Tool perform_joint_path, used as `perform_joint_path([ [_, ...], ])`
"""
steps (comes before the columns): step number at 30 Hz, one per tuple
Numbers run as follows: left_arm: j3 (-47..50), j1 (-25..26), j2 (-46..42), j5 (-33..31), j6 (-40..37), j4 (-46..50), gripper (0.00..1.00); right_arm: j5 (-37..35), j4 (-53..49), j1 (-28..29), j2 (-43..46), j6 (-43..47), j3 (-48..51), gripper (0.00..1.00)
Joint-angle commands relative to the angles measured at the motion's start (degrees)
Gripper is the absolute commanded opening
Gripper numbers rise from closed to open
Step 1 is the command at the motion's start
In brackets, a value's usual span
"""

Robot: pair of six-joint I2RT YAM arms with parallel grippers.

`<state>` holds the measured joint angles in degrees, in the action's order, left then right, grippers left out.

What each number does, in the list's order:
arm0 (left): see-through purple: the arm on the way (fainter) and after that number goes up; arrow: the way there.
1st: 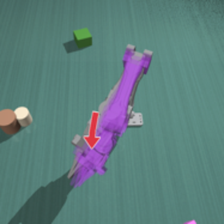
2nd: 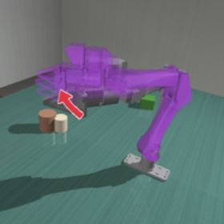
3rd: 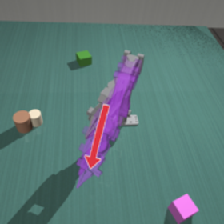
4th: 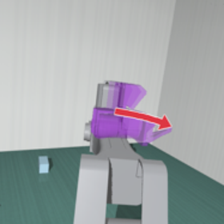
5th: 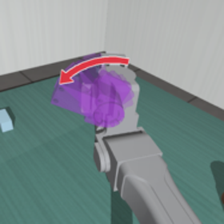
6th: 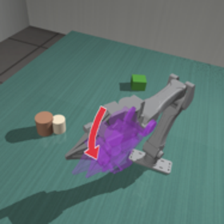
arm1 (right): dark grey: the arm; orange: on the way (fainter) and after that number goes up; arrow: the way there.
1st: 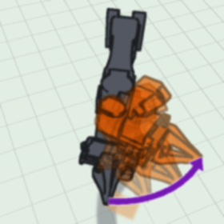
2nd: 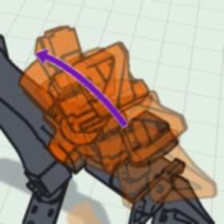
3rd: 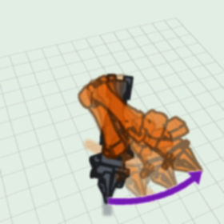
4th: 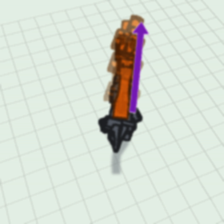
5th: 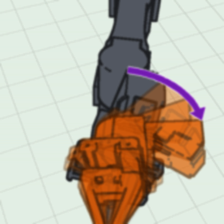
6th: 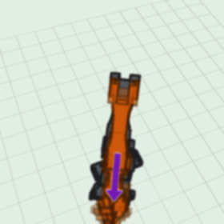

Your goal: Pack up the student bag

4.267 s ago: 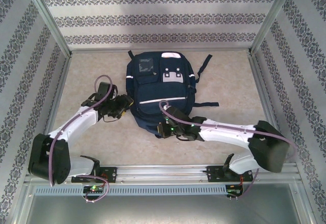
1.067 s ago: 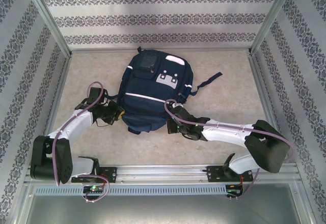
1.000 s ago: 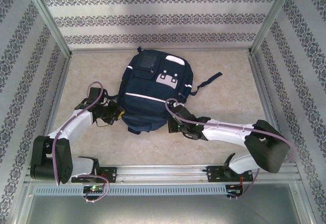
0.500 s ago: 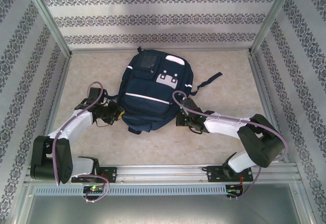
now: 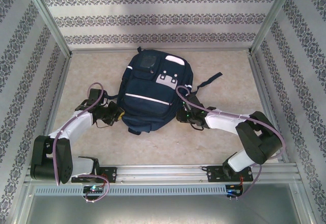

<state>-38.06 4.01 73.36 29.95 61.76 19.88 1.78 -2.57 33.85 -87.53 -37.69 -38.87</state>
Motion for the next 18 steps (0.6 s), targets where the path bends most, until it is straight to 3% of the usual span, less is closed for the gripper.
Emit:
perform_joint_path([
  [1, -0.07, -0.5, -1.27, -0.69, -2.36, -0.99, 0.0, -1.8, -1.57, 0.99, 5.69, 0.33, 0.77, 0.4],
  [10, -1.01, 2.77, -1.04, -1.12, -3.65, -0.57, 0.01, -5.96, -11.44, 1.49, 28.31, 1.65, 7.45, 0.56],
  [13, -1.55, 7.25, -1.36, -2.2, -3.75, 0.04, 0.01, -9.18, -14.89, 1.09, 37.13, 1.49, 8.52, 0.58],
  [18, -1.49, 19.86, -2.46, -6.66, -2.42, 1.9, 0.02, -12.69, -18.11, 0.11, 46.63, 0.47, 9.51, 0.64],
])
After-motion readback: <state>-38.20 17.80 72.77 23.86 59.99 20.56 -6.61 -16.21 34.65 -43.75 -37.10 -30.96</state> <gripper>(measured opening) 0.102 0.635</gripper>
